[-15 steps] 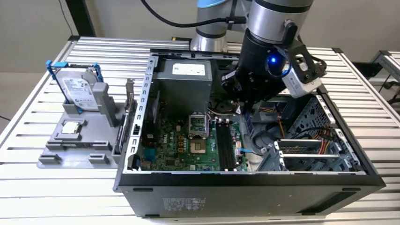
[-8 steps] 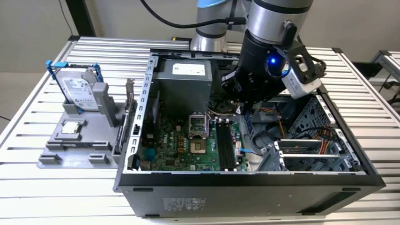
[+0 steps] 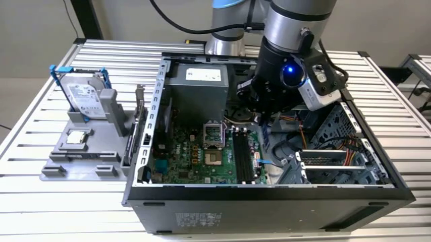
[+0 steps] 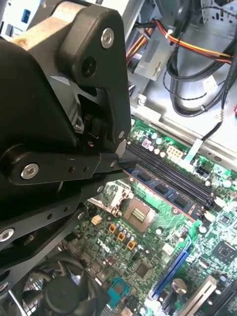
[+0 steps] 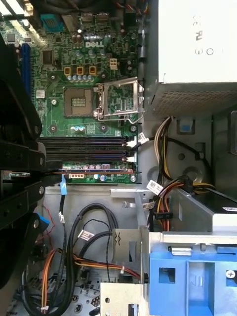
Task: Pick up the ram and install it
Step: 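Insert the ram into the slot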
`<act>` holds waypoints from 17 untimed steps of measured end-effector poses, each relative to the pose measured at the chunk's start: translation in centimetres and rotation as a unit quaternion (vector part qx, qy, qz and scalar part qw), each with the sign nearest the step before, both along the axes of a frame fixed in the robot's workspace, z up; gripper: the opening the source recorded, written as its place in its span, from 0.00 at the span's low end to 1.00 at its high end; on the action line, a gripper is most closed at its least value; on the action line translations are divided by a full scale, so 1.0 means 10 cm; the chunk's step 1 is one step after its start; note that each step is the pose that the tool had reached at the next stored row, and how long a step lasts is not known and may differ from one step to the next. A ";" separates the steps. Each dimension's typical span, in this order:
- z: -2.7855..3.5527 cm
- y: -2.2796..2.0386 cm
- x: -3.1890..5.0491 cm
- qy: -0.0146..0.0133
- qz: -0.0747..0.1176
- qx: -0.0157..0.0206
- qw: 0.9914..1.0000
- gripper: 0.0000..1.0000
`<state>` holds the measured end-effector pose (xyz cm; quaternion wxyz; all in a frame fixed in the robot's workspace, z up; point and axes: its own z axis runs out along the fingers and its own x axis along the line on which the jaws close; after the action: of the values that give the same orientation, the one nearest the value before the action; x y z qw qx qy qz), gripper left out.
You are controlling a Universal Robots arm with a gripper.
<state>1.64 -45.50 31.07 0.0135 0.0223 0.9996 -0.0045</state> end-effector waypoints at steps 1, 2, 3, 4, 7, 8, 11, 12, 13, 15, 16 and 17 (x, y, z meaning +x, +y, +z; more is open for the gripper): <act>-0.017 0.000 -0.004 0.000 -0.004 0.000 1.000 0.00; -0.036 0.000 -0.004 0.000 -0.007 0.000 1.000 0.00; -0.053 0.000 -0.004 0.000 -0.010 0.000 1.000 0.00; -0.072 0.000 -0.004 0.000 -0.013 0.000 1.000 0.00; -0.126 0.000 -0.005 0.000 -0.020 0.000 1.000 0.00; -0.137 0.000 -0.005 0.000 -0.022 0.000 1.000 0.00; -0.136 0.000 -0.005 0.000 -0.022 0.000 1.000 0.00; -0.137 0.000 -0.005 0.000 -0.022 0.000 1.000 0.00; -0.142 0.000 -0.005 0.000 -0.022 0.000 1.000 0.00; -0.176 0.000 -0.005 0.000 -0.022 0.000 1.000 0.00; -0.194 0.000 -0.005 0.000 -0.022 0.000 1.000 0.00; -0.213 0.000 -0.005 0.000 -0.022 0.000 1.000 0.00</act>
<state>1.59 -45.50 28.94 0.0133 0.0440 0.9989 -0.0047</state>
